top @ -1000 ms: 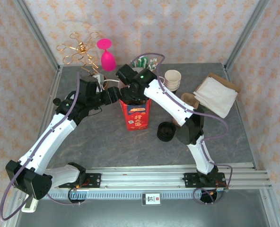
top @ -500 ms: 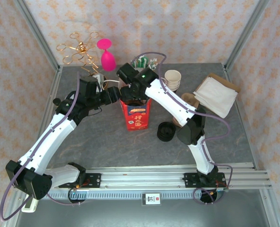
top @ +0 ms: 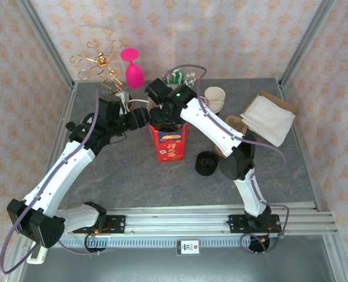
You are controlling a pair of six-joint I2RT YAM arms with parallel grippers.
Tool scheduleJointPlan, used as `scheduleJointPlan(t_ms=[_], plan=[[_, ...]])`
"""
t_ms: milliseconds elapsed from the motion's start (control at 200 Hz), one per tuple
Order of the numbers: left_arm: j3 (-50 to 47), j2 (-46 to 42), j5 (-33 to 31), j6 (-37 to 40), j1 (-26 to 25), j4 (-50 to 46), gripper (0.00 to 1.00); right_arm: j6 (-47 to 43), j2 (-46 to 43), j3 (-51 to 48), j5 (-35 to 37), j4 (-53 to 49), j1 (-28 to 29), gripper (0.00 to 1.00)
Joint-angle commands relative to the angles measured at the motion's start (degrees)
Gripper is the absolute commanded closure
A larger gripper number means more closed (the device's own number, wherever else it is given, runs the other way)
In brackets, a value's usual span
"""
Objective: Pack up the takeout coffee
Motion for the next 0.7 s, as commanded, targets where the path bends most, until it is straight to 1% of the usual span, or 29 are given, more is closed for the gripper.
scheduleJointPlan(t_ms=[0,125,220,696], plan=[[1.6,0.1,-1.3,-0.1,-0.3,0.7,0.31,0.4,-2.7,1.8,0.3,-1.2,-0.2,0.2],[1.6,0.2,-1.3,-0.2,-0.3,0.9,0.31,0.4,-3.0,1.7,0.2,-1.2,-0.2,0.21],[1.7,0.4,-1.0,-0.2,-0.4,1.1,0.31,0.4,-3.0,1.9,0.0,-1.2,-0.2,0.25],[1.7,0.3,-1.6,-0.2,-0.4,0.8,0.31,0.3,-3.0,2.4,-0.3,-1.1,-0.2,0.25]])
